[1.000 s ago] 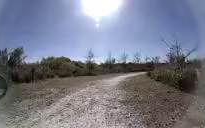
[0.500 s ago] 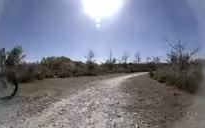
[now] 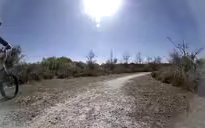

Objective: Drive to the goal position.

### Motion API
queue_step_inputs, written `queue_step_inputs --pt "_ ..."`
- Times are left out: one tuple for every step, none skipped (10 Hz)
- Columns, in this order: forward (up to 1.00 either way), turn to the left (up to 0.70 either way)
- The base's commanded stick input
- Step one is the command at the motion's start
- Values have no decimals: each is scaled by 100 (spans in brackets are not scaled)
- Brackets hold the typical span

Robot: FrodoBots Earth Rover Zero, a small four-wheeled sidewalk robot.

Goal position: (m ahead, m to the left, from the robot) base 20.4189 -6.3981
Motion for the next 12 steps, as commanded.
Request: queue_step_inputs --pt "50 0" --pt "50 0" --pt "50 0" --pt "50 0" --pt "50 0" --pt "50 0" --pt "50 0" --pt "50 0" --pt "50 0" --pt "50 0" --pt "50 0" --pt "50 0"
